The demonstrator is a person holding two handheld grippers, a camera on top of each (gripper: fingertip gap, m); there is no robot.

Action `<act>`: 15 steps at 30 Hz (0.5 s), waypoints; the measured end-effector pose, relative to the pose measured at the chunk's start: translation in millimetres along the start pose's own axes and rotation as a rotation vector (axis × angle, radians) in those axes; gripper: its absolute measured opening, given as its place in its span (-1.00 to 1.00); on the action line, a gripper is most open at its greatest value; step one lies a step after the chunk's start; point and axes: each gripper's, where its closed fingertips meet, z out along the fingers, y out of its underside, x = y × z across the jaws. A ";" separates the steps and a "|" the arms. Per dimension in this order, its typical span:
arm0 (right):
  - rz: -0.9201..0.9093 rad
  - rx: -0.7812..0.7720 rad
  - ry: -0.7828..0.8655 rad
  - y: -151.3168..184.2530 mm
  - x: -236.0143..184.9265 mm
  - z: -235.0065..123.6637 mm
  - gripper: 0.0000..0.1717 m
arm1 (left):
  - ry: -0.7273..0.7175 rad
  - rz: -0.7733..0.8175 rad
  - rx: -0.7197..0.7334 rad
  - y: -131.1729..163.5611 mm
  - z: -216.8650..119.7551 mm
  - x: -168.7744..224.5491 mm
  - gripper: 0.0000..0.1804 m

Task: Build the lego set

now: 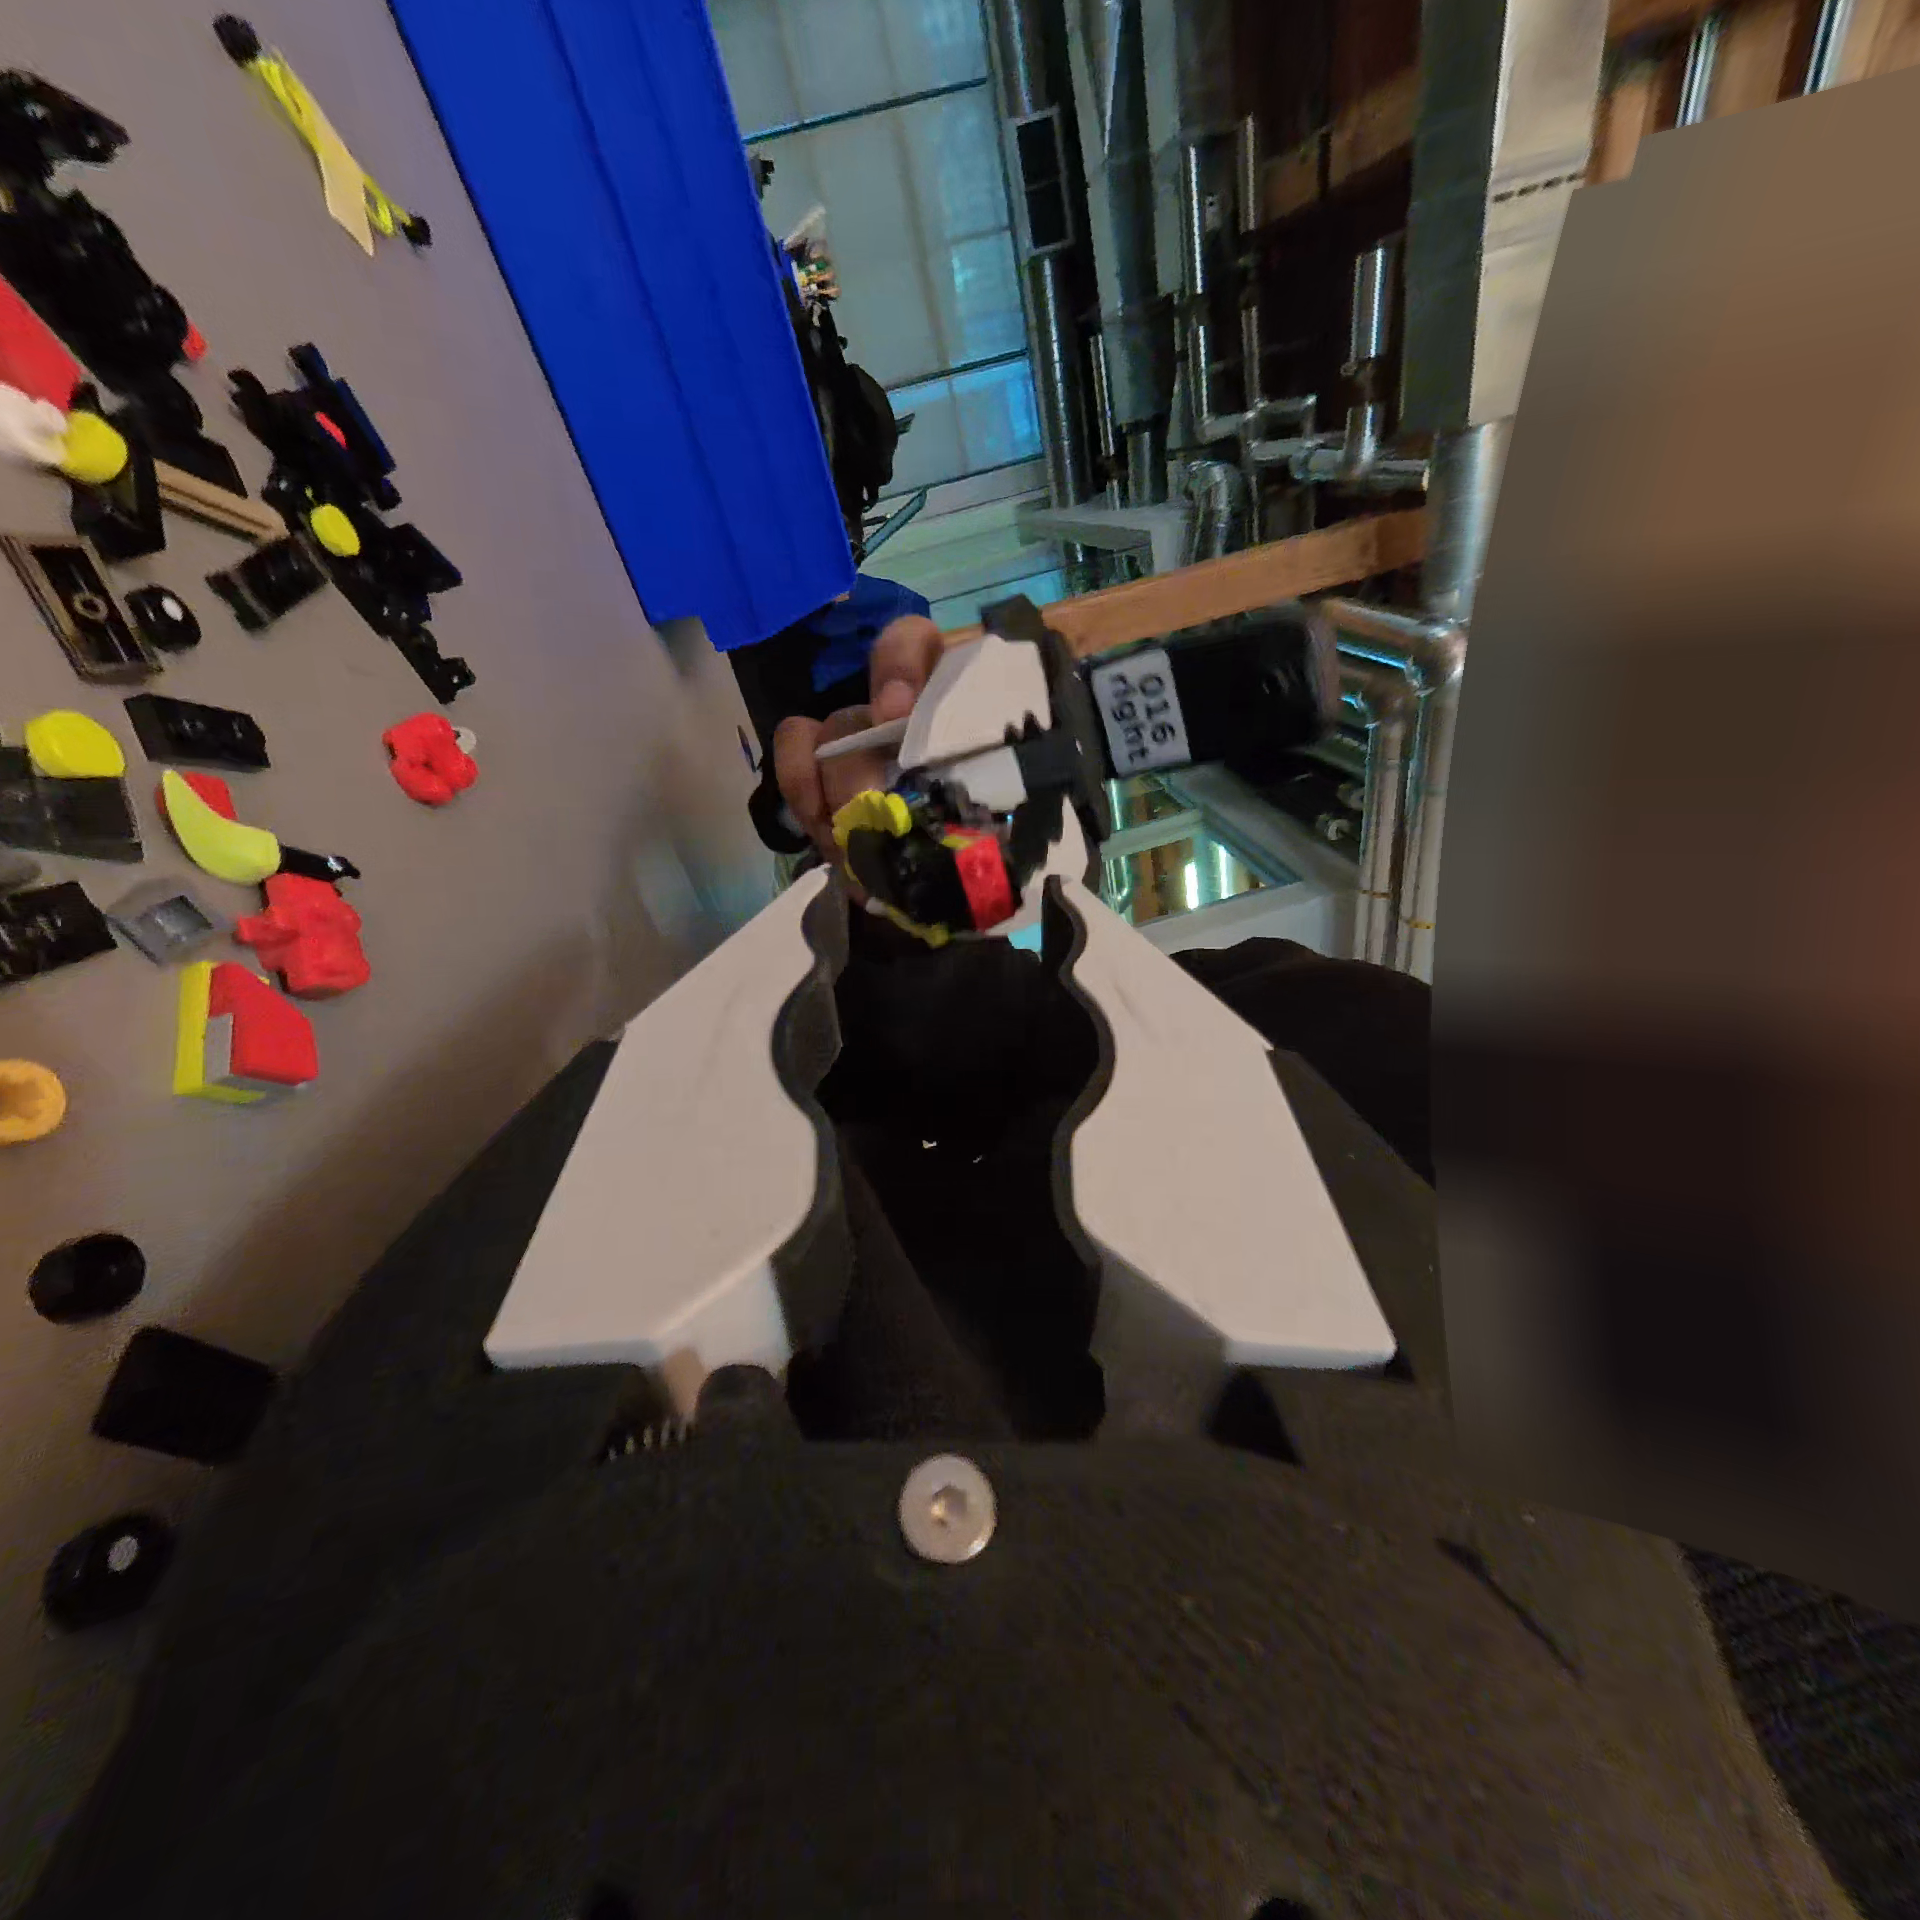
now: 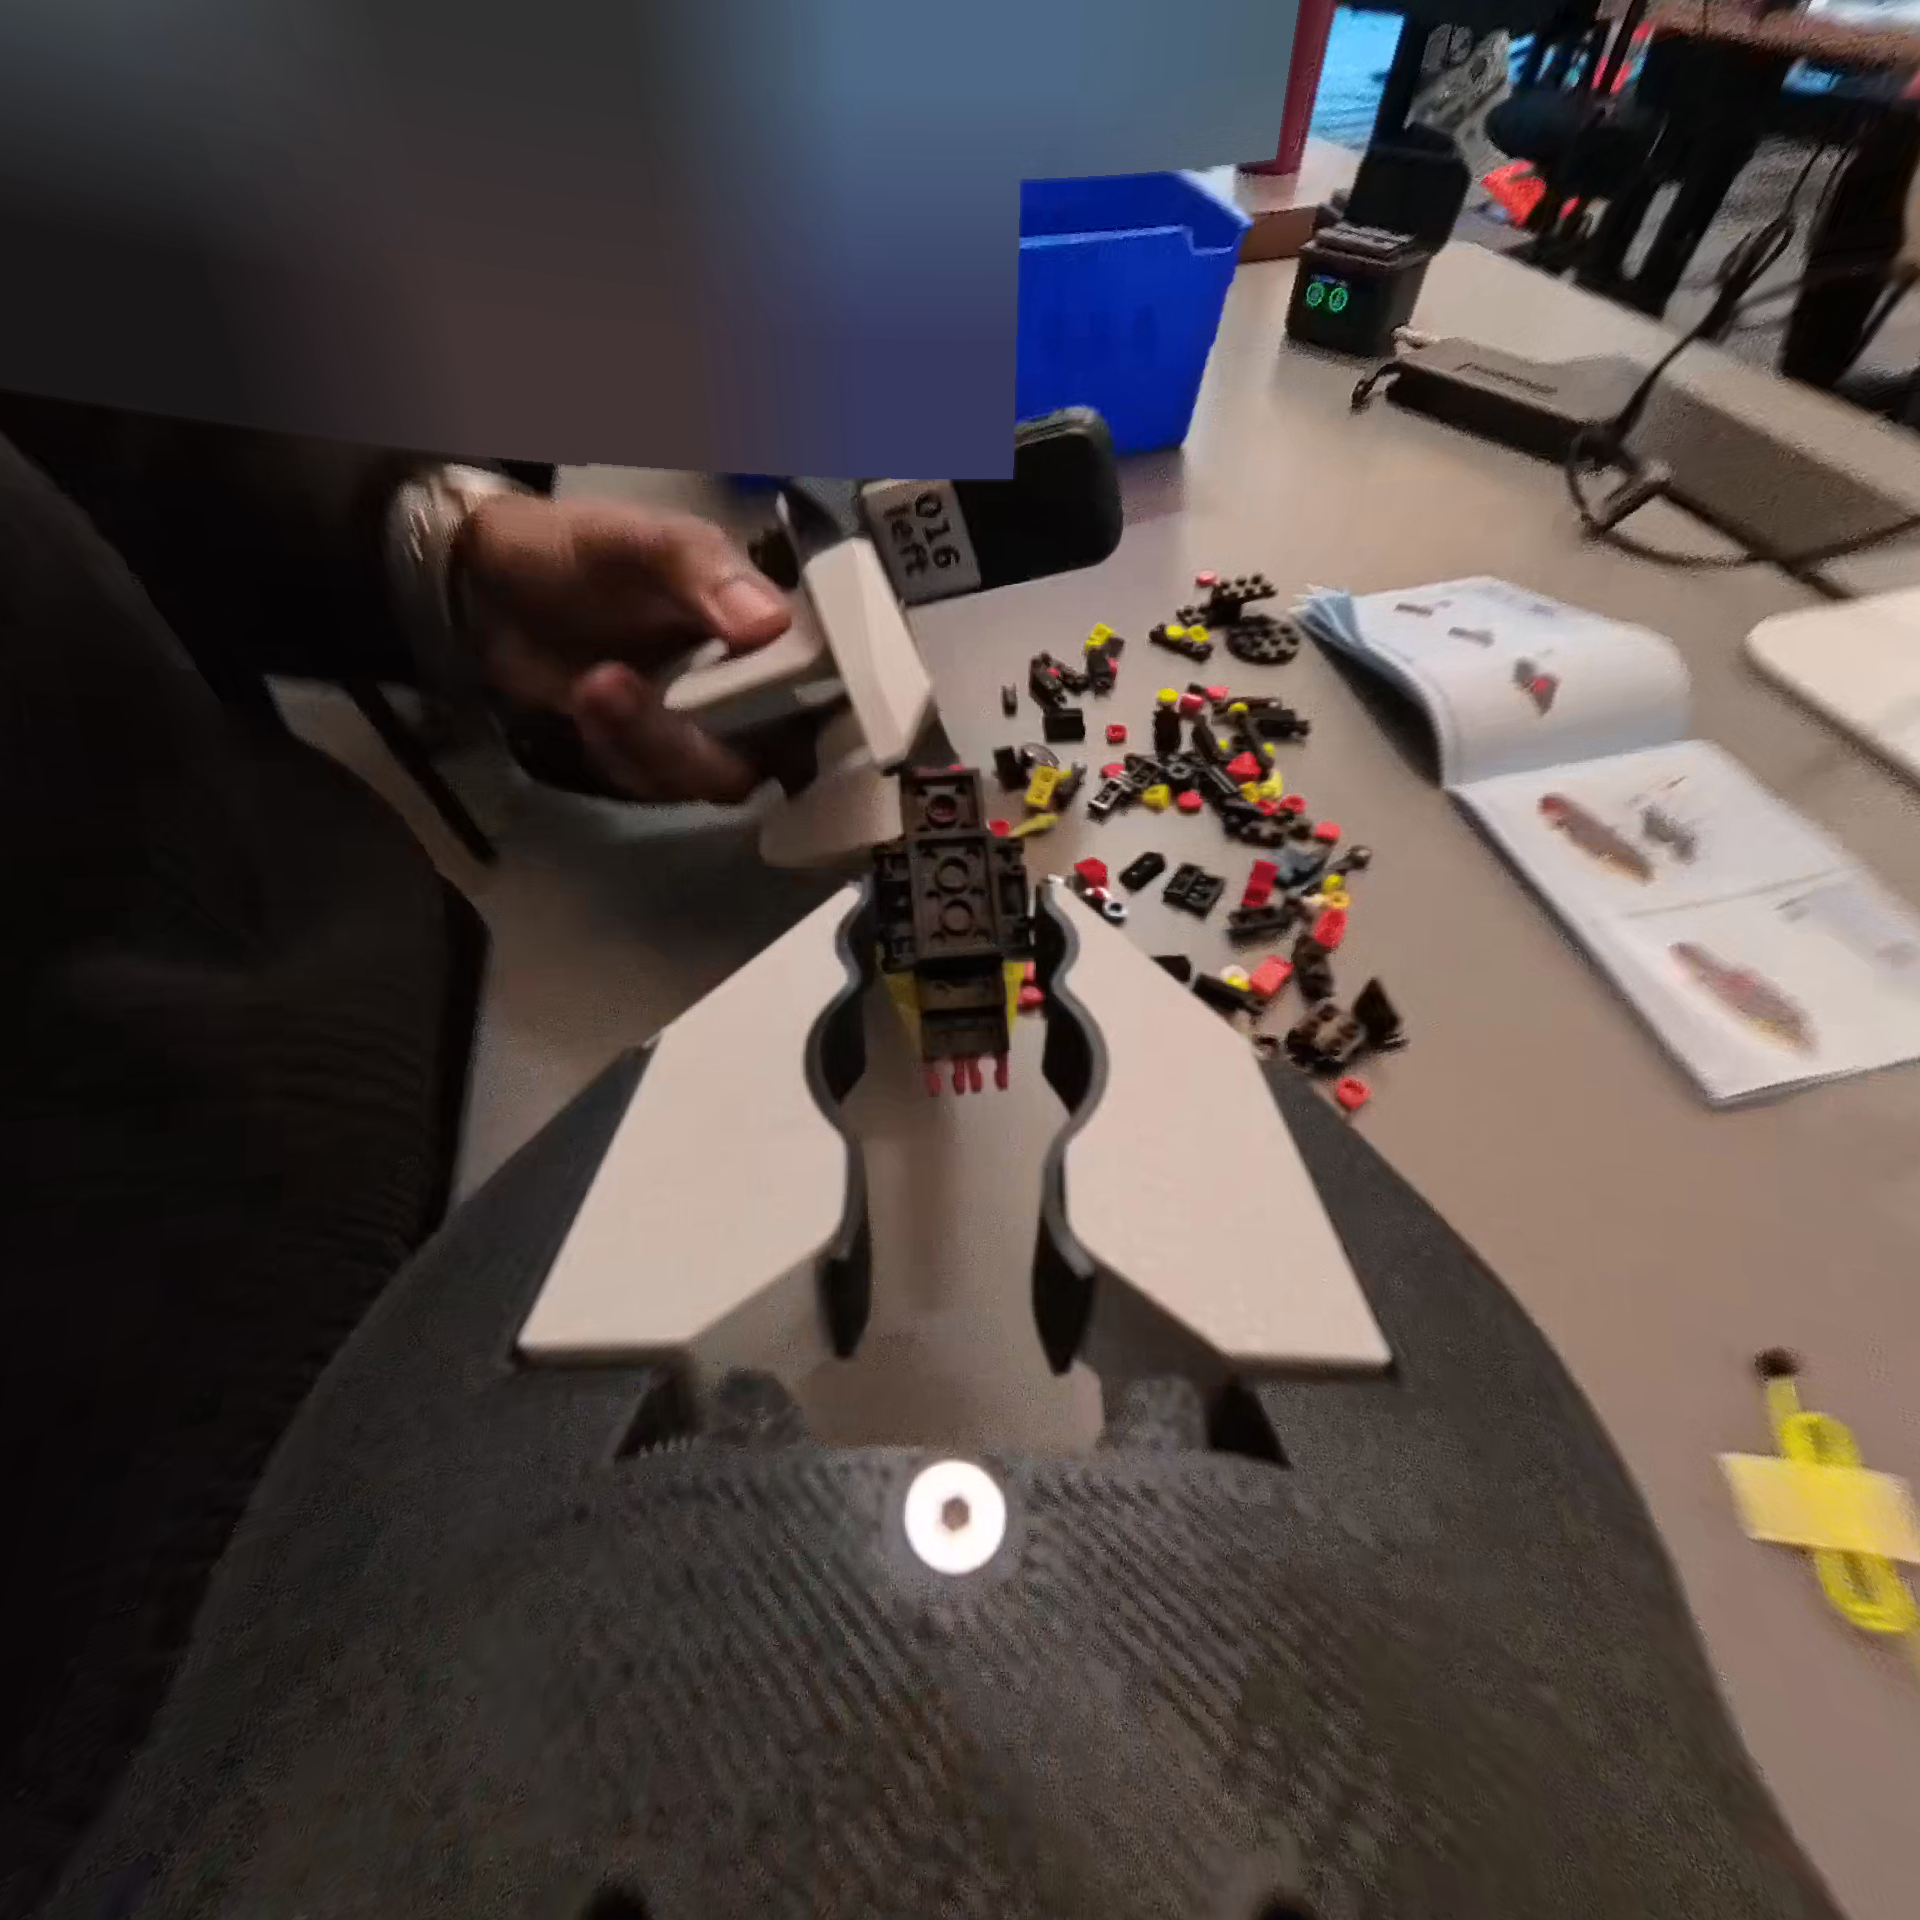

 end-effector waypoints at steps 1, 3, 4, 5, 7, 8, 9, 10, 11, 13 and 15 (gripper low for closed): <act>-0.080 -0.032 0.022 2.3 -3.4 2.6 -0.68 | -0.008 -0.007 -0.002 0.8 0.3 -1.6 -0.63; -0.215 -0.079 0.071 4.9 -7.7 6.9 -0.68 | -0.039 -0.004 -0.015 3.2 0.2 -6.4 -0.78; -0.270 -0.096 0.101 5.1 -7.7 7.9 -0.67 | -0.046 -0.001 -0.016 3.0 -0.6 -7.2 -0.79; -0.313 -0.106 0.125 4.6 -7.3 8.2 -0.68 | -0.049 0.001 -0.018 2.8 -1.3 -7.0 -0.79; -0.357 -0.116 0.150 3.7 -6.9 8.4 -0.67 | -0.057 0.010 -0.024 2.9 -2.1 -7.0 -0.79; -0.368 -0.121 0.158 3.9 -6.4 8.4 -0.67 | -0.065 0.018 -0.029 3.4 -2.4 -7.6 -0.80; -0.378 -0.127 0.165 4.4 -5.5 8.3 -0.67 | -0.078 0.027 -0.037 4.4 -2.7 -9.0 -0.80; -0.385 -0.128 0.168 4.4 -5.2 8.1 -0.68 | -0.085 0.038 -0.042 4.8 -2.6 -9.2 -0.80; -0.388 -0.127 0.168 4.2 -5.4 8.2 -0.68 | -0.089 0.050 -0.043 4.6 -2.7 -8.7 -0.80; -0.392 -0.125 0.167 4.2 -5.5 8.1 -0.68 | -0.107 0.083 -0.053 4.9 -2.7 -8.9 -0.80; -0.365 -0.104 0.163 2.7 -5.0 8.0 -0.67 | -0.121 0.126 -0.050 3.5 -2.7 -7.6 -0.81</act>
